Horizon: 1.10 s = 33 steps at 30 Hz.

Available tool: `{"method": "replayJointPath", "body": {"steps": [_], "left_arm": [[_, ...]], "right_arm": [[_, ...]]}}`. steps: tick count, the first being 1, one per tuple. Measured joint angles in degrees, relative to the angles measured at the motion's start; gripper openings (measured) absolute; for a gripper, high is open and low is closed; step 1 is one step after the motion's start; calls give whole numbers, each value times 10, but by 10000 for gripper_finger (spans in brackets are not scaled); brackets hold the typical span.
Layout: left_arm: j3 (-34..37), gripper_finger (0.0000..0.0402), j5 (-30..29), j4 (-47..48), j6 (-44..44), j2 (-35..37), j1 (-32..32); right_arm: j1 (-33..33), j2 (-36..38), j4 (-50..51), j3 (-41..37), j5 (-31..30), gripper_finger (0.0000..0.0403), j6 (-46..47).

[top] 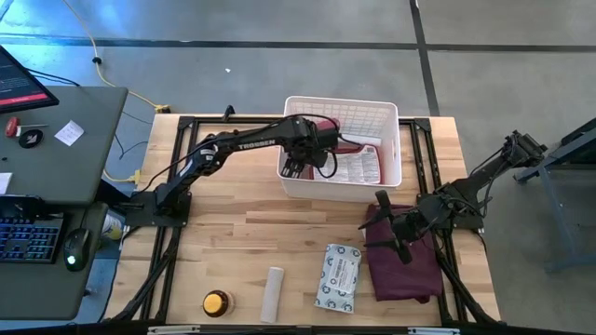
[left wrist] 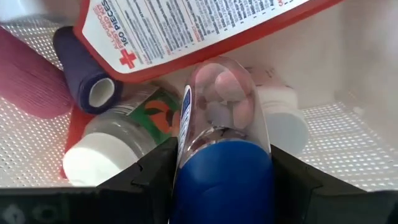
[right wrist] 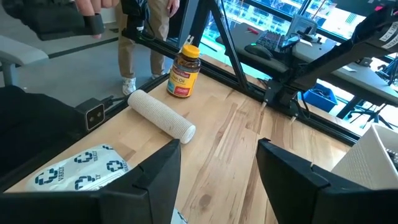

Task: Pick & place medical supplies in basket/bin
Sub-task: Put the blue medicine bottle into the white container, then put the yellow medicine bottle into the white container

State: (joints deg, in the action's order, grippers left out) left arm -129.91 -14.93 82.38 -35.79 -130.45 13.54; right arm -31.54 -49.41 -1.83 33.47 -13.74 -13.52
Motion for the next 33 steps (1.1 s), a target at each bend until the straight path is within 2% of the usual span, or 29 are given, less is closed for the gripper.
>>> {"method": "replayJointPath", "body": {"steps": [4,13,18,24,27,33], "left_arm": [[0,236,-11,-9,2,0,-1],[-5,298,-39,-13,50,0,-9],[-5,317,-48,-11,63,3,-17],[-9,308,-101,4,61,11,-28],[-47,292,-113,25,62,10,-33],[-51,257,-129,-31,68,46,-58]], "right_arm": [[0,0,0,0,1,200,4],[0,0,5,0,2,200,4],[0,0,7,0,2,201,5],[0,0,7,0,2,201,5],[0,0,8,0,2,201,2],[0,0,5,0,1,201,-4]]}}
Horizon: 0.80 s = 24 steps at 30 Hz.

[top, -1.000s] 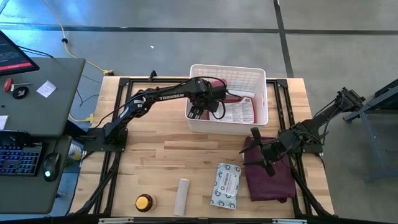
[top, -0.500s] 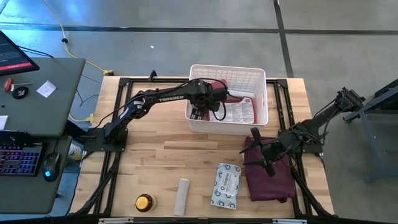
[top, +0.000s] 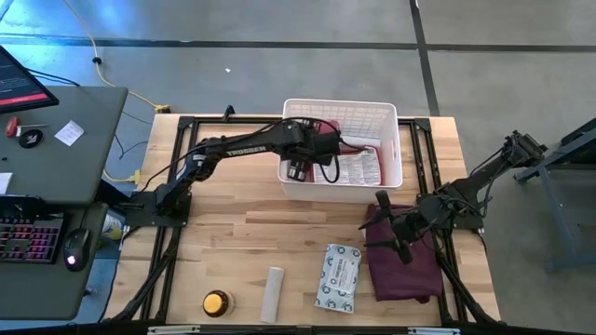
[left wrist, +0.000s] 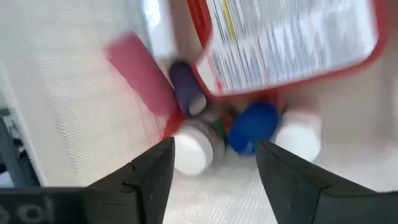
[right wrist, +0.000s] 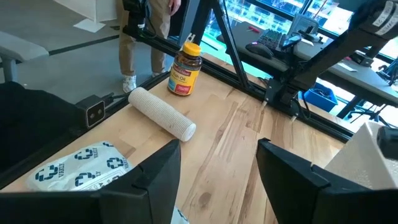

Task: Pick & place medical supplies in basket/bin
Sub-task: Put the yellow medicine bottle into the white container

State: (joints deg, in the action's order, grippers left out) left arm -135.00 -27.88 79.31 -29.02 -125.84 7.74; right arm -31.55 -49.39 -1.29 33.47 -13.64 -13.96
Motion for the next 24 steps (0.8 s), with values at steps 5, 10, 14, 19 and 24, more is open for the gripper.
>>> {"method": "replayJointPath", "body": {"steps": [5,10,14,19,24], "left_arm": [[1,233,23,-28,51,49,-12],[2,213,129,-36,101,105,-8],[1,192,212,-34,141,143,3],[1,159,186,2,179,158,-7],[17,128,165,44,217,168,-42]], "right_arm": [[0,1,-10,0,-15,199,-2],[0,3,-22,0,-27,198,-1],[0,5,-22,0,-27,197,6],[0,5,-13,0,-27,197,46],[0,4,-6,0,-28,197,63]]}}
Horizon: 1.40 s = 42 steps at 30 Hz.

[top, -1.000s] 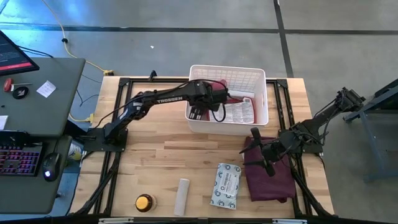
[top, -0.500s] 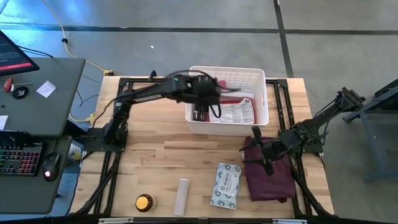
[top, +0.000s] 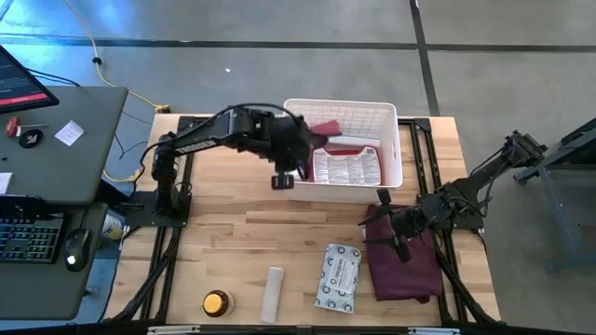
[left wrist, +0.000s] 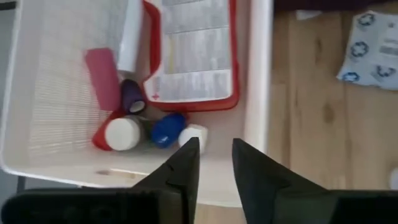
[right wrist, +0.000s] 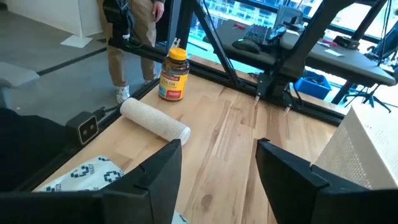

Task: Pick & place medical supplies in basket/bin
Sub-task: Put the yellow medicine bottle into the white container

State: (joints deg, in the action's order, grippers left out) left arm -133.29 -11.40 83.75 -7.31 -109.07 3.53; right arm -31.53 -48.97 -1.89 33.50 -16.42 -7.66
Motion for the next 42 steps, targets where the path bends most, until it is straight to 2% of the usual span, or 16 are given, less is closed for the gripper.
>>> {"method": "replayJointPath", "body": {"steps": [3,6,10,15,17,20,23,27,33,36,42], "left_arm": [[47,113,0,-20,1,28,-25],[125,100,0,-52,15,77,-43],[283,87,0,-145,52,181,-55],[506,85,43,-282,140,323,-80],[576,87,45,-319,174,365,-104],[643,87,44,-360,221,407,-148],[675,87,34,-393,257,420,-204],[680,87,17,-422,271,409,-281],[679,96,64,-493,221,366,-367],[680,103,53,-543,213,340,-386],[680,112,28,-668,188,300,-384]], "right_arm": [[0,-1,2,0,5,197,10],[-1,-1,10,0,9,197,27],[-1,-1,20,0,9,197,37],[-1,-1,19,0,24,197,47],[-1,-6,6,0,32,197,43],[-1,-18,-20,0,34,197,33],[-1,-39,-43,0,34,197,29],[0,-75,-66,0,35,197,27],[0,-109,-81,0,52,197,18],[0,-105,-88,0,54,197,14],[0,-94,-87,0,59,197,12]]}}
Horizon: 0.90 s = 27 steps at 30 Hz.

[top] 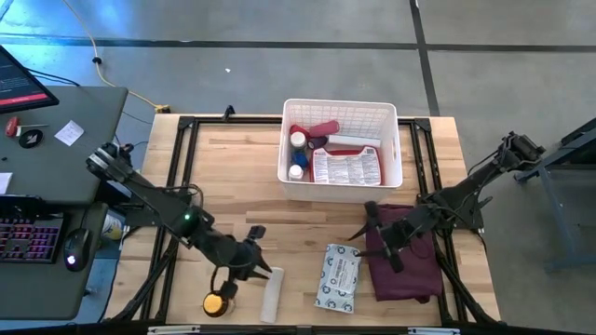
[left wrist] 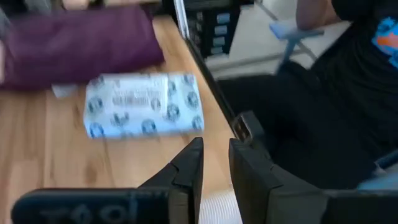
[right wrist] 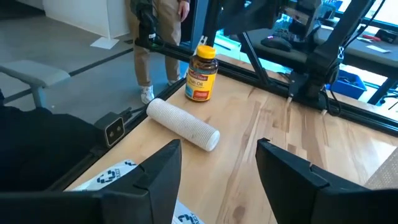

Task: Pick & place medical supplies in basket/bin
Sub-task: Put the yellow medicine bottle into the white container

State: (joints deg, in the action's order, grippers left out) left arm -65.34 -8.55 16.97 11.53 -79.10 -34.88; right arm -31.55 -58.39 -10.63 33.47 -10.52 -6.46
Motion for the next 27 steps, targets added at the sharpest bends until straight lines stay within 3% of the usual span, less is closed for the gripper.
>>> {"method": "replayJointPath", "body": {"steps": [6,12,20,27], "left_arm": [[0,113,-32,-22,10,-38,0],[0,113,-76,91,172,-45,-29],[-31,91,-145,92,235,-45,-132],[-36,73,-179,172,382,-48,-206]], "right_arm": [[0,0,0,0,0,197,-5],[0,0,-6,0,6,197,13],[0,0,-10,0,35,197,35],[0,0,-11,0,35,197,7]]}}
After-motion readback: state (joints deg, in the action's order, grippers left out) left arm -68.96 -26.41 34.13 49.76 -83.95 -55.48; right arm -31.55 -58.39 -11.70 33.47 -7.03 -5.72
